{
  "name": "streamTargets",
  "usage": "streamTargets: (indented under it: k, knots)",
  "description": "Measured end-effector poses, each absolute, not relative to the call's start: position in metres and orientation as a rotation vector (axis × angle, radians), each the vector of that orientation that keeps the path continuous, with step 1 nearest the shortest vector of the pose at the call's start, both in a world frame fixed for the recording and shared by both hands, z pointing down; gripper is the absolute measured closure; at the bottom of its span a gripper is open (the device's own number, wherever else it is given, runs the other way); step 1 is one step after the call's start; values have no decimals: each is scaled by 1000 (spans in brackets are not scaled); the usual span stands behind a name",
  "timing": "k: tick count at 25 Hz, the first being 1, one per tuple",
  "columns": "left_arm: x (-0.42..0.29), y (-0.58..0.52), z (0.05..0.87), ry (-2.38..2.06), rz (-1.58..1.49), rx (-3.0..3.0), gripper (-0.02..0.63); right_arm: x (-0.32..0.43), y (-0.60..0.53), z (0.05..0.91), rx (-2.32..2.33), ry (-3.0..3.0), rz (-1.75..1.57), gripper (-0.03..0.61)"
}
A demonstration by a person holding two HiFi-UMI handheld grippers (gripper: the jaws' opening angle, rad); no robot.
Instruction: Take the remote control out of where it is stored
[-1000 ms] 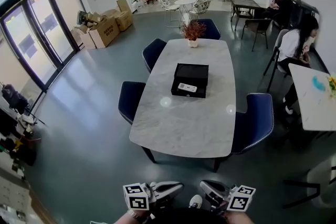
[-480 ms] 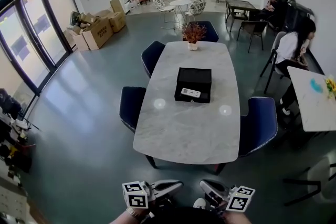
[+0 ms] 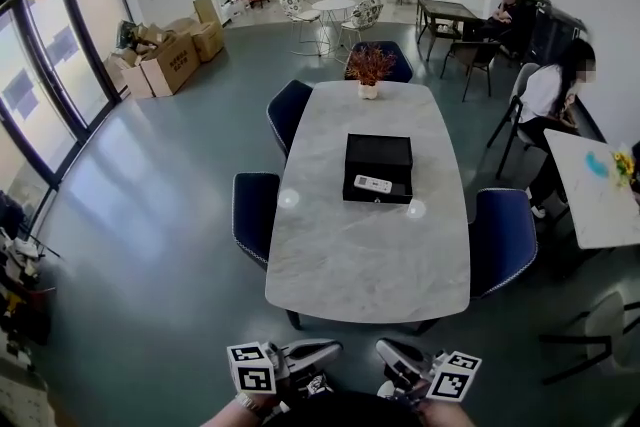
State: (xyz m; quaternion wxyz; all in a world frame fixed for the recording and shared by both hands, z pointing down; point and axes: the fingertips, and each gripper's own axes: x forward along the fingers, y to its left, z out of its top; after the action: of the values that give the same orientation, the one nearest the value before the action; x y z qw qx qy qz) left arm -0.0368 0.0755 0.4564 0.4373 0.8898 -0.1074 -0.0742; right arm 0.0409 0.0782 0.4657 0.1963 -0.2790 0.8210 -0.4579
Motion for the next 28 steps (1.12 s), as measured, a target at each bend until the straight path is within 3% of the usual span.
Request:
streamTargets:
  k: [12, 28]
  knots:
    - [-110, 48, 460, -197, -181, 2206, 609, -29, 51, 466, -863, 2268, -1258, 569]
    - [-178, 25, 465, -294, -258, 2179, 608, -64, 1, 459, -916, 2352, -1210, 569]
